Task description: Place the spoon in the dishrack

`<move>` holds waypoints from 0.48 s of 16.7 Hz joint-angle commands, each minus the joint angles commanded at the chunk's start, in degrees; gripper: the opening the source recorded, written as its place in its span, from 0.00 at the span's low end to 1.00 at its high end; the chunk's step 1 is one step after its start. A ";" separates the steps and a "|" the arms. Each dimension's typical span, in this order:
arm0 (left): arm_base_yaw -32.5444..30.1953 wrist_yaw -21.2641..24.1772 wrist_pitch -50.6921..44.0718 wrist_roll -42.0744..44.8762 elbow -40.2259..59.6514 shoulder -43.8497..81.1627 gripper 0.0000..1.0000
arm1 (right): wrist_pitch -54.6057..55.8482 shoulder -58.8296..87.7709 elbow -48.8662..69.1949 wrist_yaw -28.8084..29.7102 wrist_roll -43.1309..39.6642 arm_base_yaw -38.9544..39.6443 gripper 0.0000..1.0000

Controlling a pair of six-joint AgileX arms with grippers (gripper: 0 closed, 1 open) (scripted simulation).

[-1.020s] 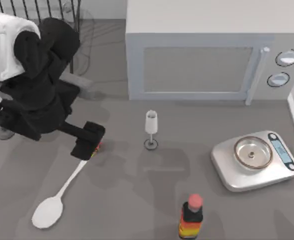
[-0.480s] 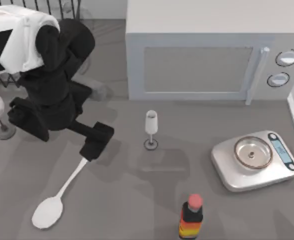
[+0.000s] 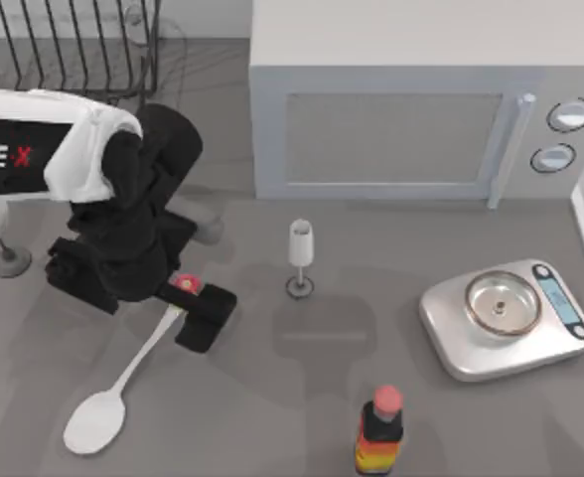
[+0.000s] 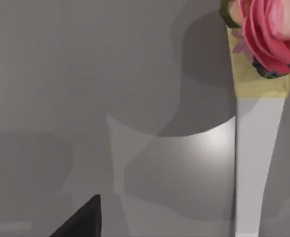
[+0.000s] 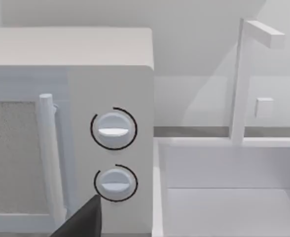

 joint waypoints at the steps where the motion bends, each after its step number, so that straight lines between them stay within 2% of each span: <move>1: -0.01 0.01 2.42 0.03 -1.34 1.11 1.00 | 0.00 0.00 0.00 0.00 0.00 0.00 1.00; 4: -0.02 0.02 6.04 0.05 -3.59 3.07 1.00 | 0.00 0.00 0.00 0.00 0.00 0.00 1.00; 8: -0.02 0.02 6.11 0.05 -3.64 3.11 1.00 | 0.00 0.00 0.00 0.00 0.00 0.00 1.00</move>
